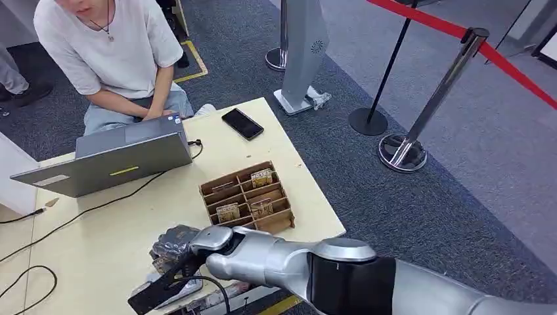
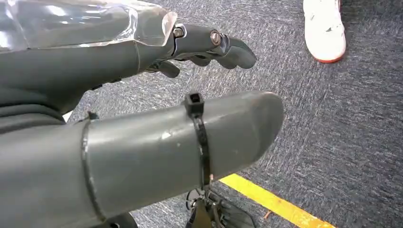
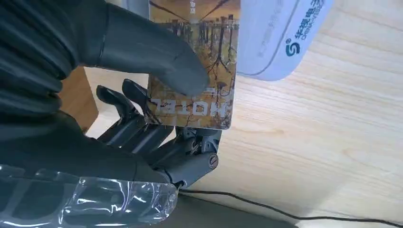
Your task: Pass the card to the sensor for recognition and then transmit it.
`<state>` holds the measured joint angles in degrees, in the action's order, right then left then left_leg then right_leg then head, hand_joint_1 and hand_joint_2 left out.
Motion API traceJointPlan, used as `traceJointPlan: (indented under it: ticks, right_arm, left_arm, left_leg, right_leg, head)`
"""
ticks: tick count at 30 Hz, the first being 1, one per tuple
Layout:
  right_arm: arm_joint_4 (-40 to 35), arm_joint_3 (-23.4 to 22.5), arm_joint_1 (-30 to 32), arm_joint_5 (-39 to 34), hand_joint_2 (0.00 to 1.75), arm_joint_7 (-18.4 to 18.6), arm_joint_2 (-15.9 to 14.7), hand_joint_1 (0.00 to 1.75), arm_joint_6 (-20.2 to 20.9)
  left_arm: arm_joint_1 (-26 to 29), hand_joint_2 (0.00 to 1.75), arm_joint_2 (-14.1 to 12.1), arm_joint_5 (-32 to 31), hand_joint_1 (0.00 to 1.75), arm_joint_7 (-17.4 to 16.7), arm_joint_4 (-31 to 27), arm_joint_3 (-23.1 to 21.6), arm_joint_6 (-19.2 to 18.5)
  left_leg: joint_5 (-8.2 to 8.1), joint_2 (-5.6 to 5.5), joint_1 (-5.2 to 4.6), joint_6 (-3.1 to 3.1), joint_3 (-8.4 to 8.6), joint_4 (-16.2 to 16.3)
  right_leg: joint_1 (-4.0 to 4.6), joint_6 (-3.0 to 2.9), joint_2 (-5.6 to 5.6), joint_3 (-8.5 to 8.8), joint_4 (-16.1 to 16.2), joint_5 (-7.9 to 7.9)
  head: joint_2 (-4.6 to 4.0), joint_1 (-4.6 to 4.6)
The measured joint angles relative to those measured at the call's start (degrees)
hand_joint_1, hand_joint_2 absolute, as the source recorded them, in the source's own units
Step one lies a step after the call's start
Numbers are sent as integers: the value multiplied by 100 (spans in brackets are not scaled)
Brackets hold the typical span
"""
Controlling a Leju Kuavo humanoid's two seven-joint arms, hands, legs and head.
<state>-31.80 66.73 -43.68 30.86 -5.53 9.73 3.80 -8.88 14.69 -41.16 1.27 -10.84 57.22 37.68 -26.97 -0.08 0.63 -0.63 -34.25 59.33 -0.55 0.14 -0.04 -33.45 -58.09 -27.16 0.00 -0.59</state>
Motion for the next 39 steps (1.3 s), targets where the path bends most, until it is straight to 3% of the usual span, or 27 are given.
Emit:
traceJointPlan:
  ticks: [39]
  right_arm:
    - [190,48,105,306,175,57,120,175,-251]
  left_arm:
    - [-1,0,0,52,0,0,0,42,-7]
  left_leg:
    - [0,1,0,0,1,0]
  right_leg:
    - [0,0,0,0,0,0]
  head:
    - [0,2]
